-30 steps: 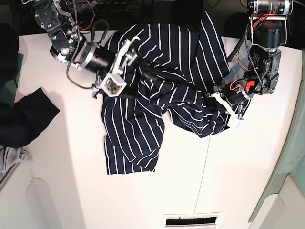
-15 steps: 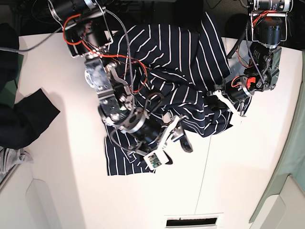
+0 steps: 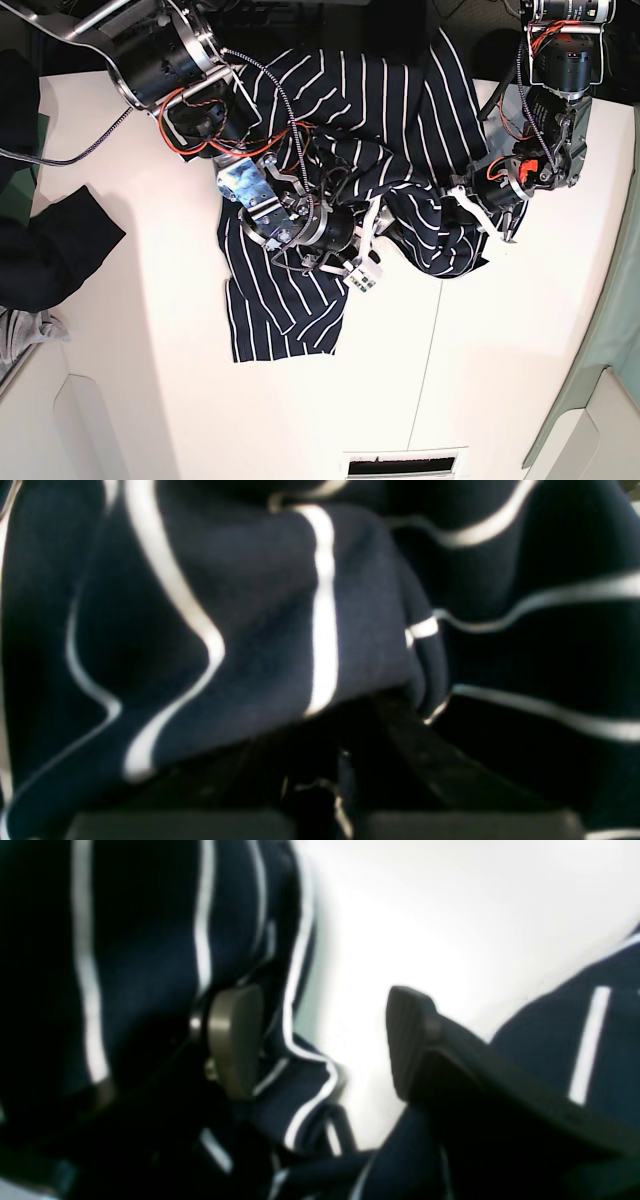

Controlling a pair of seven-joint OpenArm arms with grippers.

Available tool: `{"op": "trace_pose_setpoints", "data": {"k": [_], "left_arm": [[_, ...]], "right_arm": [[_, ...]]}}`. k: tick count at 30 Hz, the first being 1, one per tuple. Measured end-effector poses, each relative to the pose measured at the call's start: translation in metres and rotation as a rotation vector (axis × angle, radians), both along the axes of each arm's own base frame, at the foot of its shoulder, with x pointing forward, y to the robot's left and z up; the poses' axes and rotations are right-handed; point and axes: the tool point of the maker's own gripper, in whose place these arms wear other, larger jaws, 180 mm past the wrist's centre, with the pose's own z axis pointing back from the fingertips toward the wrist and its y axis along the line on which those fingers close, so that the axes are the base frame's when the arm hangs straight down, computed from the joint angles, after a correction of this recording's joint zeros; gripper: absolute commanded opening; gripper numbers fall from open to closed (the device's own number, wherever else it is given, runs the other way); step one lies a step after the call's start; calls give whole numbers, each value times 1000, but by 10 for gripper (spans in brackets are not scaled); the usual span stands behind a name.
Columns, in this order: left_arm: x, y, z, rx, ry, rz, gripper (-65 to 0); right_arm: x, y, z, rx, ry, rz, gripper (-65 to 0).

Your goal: Layout the t-shirt on the table in an organized manner, then fold the t-shirt properly

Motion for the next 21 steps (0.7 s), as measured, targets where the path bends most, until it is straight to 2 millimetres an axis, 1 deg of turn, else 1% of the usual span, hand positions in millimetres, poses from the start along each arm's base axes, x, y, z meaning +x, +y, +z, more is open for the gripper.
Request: {"op": "trace_pose_setpoints", "data": {"k": [1,2,3,7,8,9,10,11,14,15,16,18,21], "left_arm": [[0,0,0,0,0,0,-650],[0,0,0,0,0,0,-650],[0,0,0,0,0,0,-650],[0,0,0,-1,0,1,-650],[0,0,0,-1,0,1,-650],[0,0,0,-1,0,0,-650],[0,0,0,0,1,0,-650],[0,0,0,0,1,0,-650],[0,0,0,-5,0,2,-650],[1,1,2,-10,-2,7,-650],[1,2,3,-17,-2,11,-650],[2,8,6,-19,1,16,-650],[-3,24,9,15,13,0,-650]], "right_arm": [[0,-1,-1,0,1,-1,-438],[0,-2,-1,-2,1,-2,-482],[0,-3,-1,-3,0,-3,-499],[3,-1,3,2,-13,-1,-500],[3,0,5,4,-17,0,-522],[4,0,6,6,-21,0,-572],[4,0,7,6,-24,2,-635],[5,-1,6,-9,-35,11,-650],[6,-3,4,-72,-78,54,-650],[8,-3,6,-92,-113,74,-650],[13,-3,12,-100,-147,87,-650],[28,0,31,-92,-221,89,-650],[67,2,79,-80,-354,63,-650]]}}
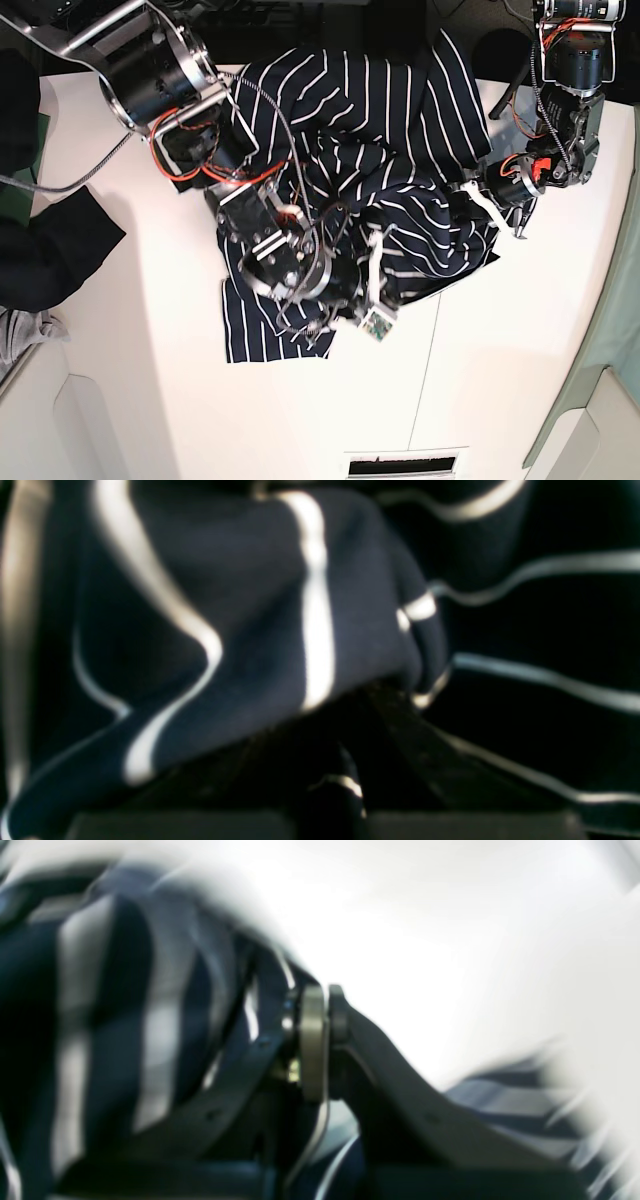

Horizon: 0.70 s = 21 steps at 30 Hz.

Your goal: Layout the t-shirt on the table in an organized manner, then fold the t-shirt properly

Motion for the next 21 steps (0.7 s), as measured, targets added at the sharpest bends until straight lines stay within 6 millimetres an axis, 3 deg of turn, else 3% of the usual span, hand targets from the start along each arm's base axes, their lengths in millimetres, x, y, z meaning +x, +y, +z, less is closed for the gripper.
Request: {"op": "trace_pose_setpoints", "data": {"k": [4,8,10,11,13,15,21], "left_arm": [[4,36,15,131,-10,-38,-650],[8,59,30,200,-28,-61,-650],[7,66,32,217,-25,-64,-650],[6,71,32,230,-19,-66,-650],[5,79,34,248,-15,-66,-650],[5,86,36,263,-14,-65,-650],[4,87,36,265,-13,-65,-650]], "right_arm": [[42,0,57,29,-128,-17,-650],[66,-11,84,64,-164,-74,-650],[76,-17,100,161,-141,-131,-650],[81,-20,107,204,-131,-155,-612],[89,-28,117,263,-128,-194,-387],[92,-36,118,299,-112,-231,-213],[79,-47,85,336,-17,-291,-197]]}}
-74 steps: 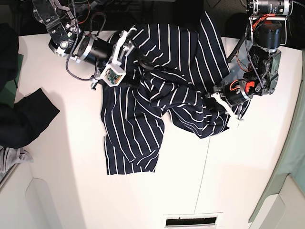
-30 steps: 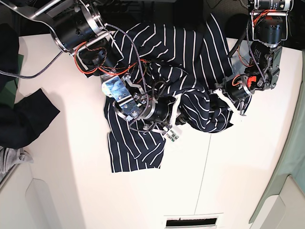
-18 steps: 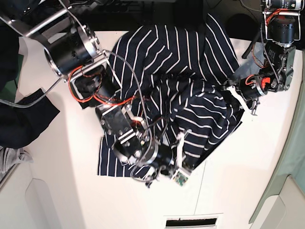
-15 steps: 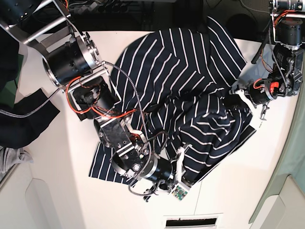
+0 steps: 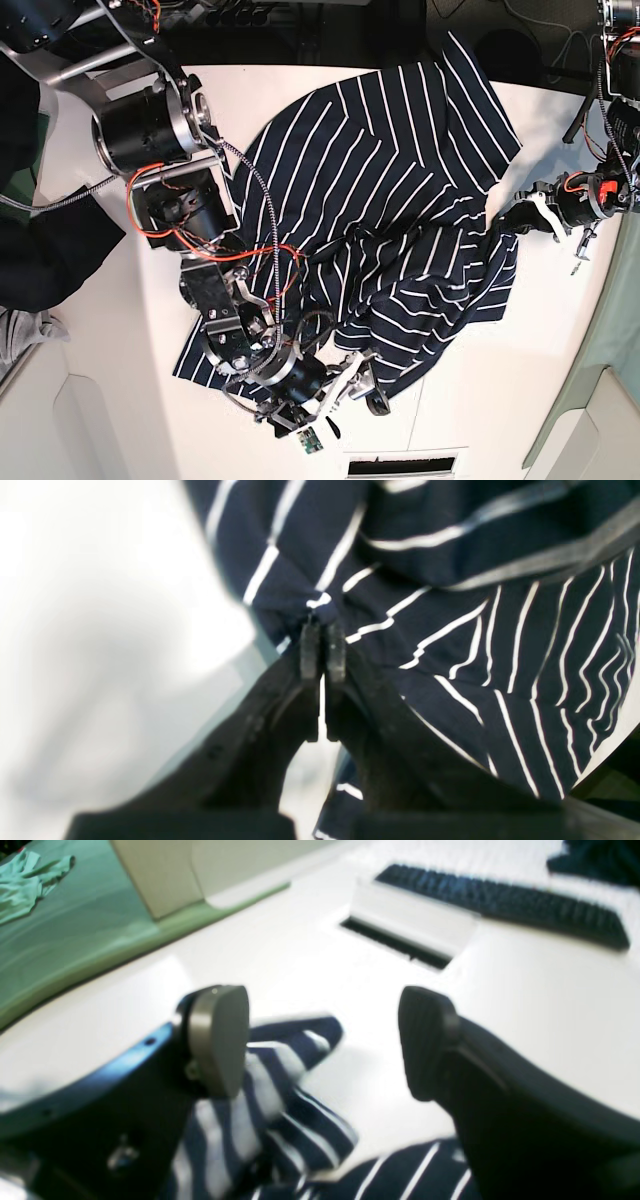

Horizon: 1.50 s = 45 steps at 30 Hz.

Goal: Layout the t-shirt on the table in an organized manner, then fold the t-shirt properly
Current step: 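Drag the shirt hem with the left gripper away from the right gripper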

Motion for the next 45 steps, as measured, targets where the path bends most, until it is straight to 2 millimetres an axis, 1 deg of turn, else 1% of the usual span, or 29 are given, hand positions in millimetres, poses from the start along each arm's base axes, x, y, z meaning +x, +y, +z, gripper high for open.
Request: {"op": "trace_pose_setpoints", "data": {"k": [2,4,6,8,10,12,14,16,18,21,24,25,27,29,31,33,34,35,37,40,41,43,45], "left_arm": [[0,0,0,0,0,0,-650],[0,0,0,-3,-1,2,-650],[2,-1,2,-14,-5,3,-650],[9,-2,8,-22,-20,4,-641],[25,-3,20,-24,-56,3,-545],[50,-3,42,-27,-119,5,-451],[77,-1,67,-34,-200,24,-387],[99,-2,93,-49,-288,36,-374],[114,-3,111,-52,-339,38,-374],[136,-11,126,-24,-387,37,-374],[158,-36,133,10,-429,21,-374],[163,-46,129,38,-429,2,-374],[168,-60,114,135,-408,-35,-374],[169,-65,104,183,-406,-29,-374],[169,-72,102,193,-427,-61,-374],[172,-82,105,221,-482,-103,-375],[174,-86,103,249,-496,-109,-375],[176,-88,96,281,-489,-99,-375],[175,-95,71,332,-437,-82,-375],[161,-117,32,337,-357,-134,-375],[157,-118,21,342,-336,-139,-375],[150,-113,5,364,-303,-134,-381],[148,-104,-3,375,-287,-102,-425]], "right_arm": [[-7,-5,-16,14,47,-19,-197],[-18,-13,-39,24,108,-44,-197],[-32,-24,-65,43,177,-83,-197],[-47,-40,-91,95,257,-137,-197],[-57,-64,-109,134,303,-203,-197],[-64,-88,-115,159,310,-261,-197],[-69,-106,-114,180,294,-293,-197],[-79,-115,-111,197,286,-298,-197],[-91,-119,-117,200,320,-305,-197],[-107,-119,-127,191,363,-304,-197],[-114,-119,-134,185,385,-311,-197],[-115,-119,-135,189,384,-316,-197],[-120,-119,-139,188,395,-318,-197],[-128,-120,-147,180,415,-322,-197],[-134,-122,-154,158,431,-334,-197],[-132,-130,-158,145,440,-384,-197],[-131,-133,-159,141,441,-400,-197],[-131,-134,-159,142,441,-407,-197],[-130,-135,-159,144,441,-411,-197],[-133,-135,-163,131,467,-409,-197],[-134,-133,-163,133,473,-406,-197],[-135,-127,-163,140,486,-397,-197],[-135,-122,-162,147,488,-392,-206]]}}
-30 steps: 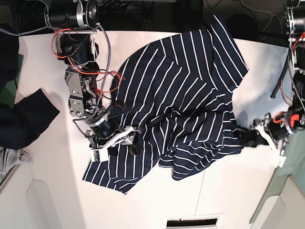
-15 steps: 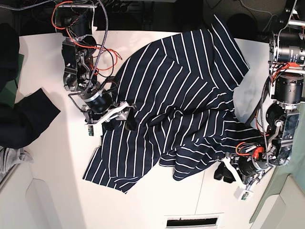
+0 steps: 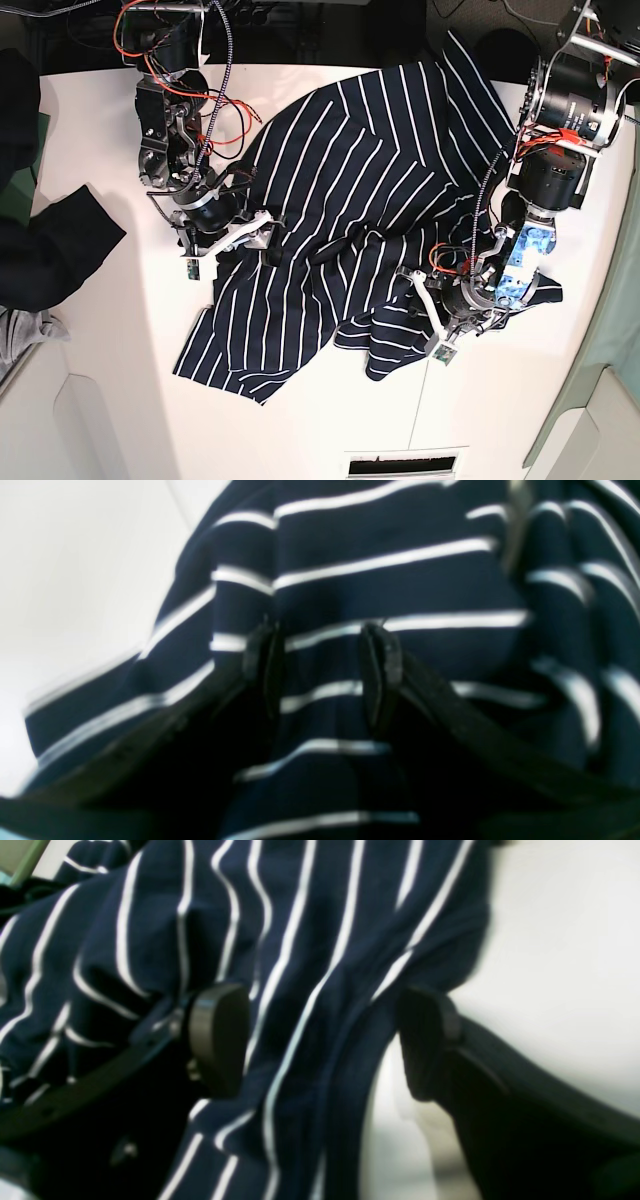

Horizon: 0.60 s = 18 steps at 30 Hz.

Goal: Layout the t-shirt on the table in an organized manner, then fold the t-shirt properly
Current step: 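Drag the shirt hem with the left gripper away from the right gripper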

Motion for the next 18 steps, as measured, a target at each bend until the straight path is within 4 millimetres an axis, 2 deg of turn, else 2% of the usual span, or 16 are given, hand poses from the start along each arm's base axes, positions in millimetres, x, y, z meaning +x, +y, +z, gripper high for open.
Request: {"op": "trace_pose_setpoints", "data": {"k": [2,4,5,7,8,11,15,18], "left_arm": [[0,7,-4,16,6,30,-500],[0,6,-4,13,5,31,-600],[1,5,-3,12,4,29,-649],[2,3,-2,8,2,29,-650],[3,4,-1,10,1,28,-650],[11,12,8,21,-20,42,-650],[37,40,40,62,-88,104,-650],[50,48,58,77,-109,121,-650]], "right_arm": [[0,2,0,2,3,2,-235],[-1,2,-1,1,8,5,-323],[-1,2,-1,0,11,6,-392],[-2,0,-3,-6,13,6,-589],[-2,0,-3,-7,14,7,-650],[-3,1,-2,-4,12,11,-650],[-9,5,6,0,-20,96,-650],[-16,-8,20,-31,-68,99,-650]]}}
